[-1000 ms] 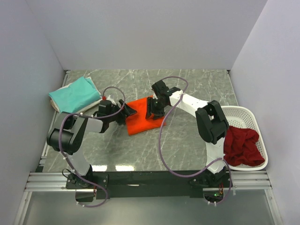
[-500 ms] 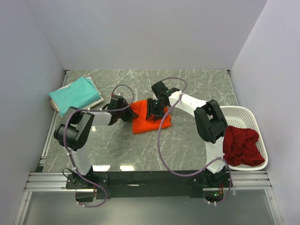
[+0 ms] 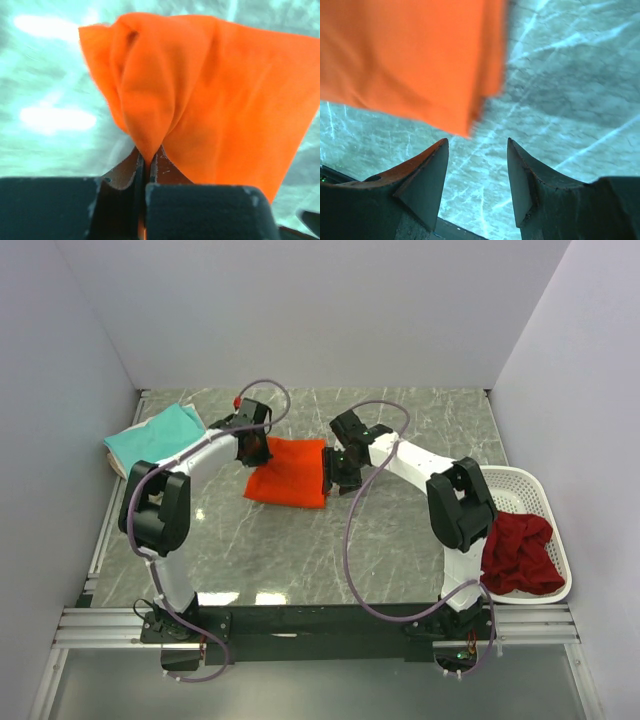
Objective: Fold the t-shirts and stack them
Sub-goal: Neatly place the folded tshirt to the corner
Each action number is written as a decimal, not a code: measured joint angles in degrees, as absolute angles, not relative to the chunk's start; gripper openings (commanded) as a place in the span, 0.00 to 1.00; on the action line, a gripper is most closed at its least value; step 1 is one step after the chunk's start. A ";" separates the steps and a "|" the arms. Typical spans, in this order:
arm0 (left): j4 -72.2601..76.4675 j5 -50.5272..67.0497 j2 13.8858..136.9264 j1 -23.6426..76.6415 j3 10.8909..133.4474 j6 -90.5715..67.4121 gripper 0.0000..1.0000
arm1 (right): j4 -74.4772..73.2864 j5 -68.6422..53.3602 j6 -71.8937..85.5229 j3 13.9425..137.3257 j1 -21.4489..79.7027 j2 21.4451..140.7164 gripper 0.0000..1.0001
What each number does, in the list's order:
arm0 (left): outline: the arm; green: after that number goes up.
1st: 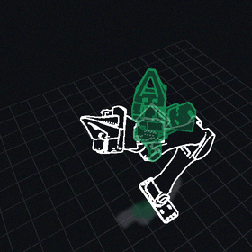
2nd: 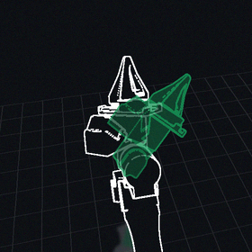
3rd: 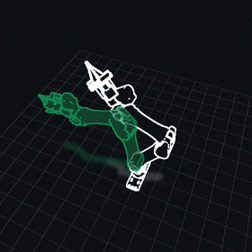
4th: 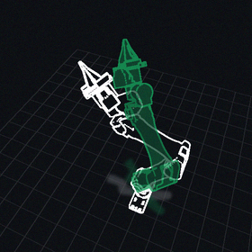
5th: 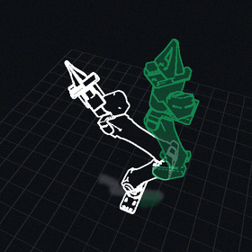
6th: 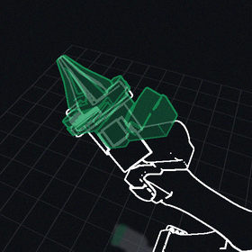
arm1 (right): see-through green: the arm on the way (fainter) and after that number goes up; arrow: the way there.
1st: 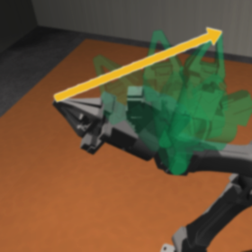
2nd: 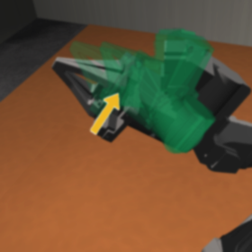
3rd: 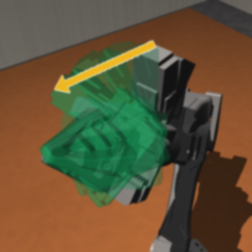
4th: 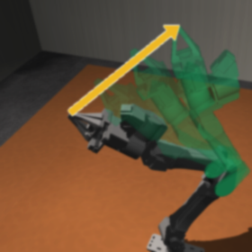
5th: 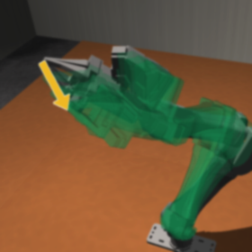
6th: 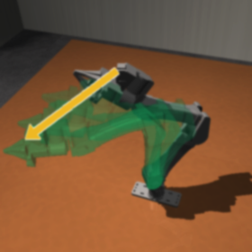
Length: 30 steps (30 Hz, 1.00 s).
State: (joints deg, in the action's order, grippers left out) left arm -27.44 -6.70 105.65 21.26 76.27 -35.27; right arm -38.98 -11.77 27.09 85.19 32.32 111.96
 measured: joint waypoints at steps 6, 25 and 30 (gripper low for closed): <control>-37.06 -13.19 107.42 19.73 85.45 -27.11 0.00 | -39.07 -11.62 26.87 82.76 31.81 110.37 0.57; -51.35 -10.70 112.46 6.68 111.37 -11.40 0.00 | -38.44 -11.99 26.44 78.56 31.73 109.51 0.57; -54.72 -7.62 114.96 4.58 117.19 -11.11 0.00 | -38.11 -12.12 26.46 76.99 31.73 109.08 0.57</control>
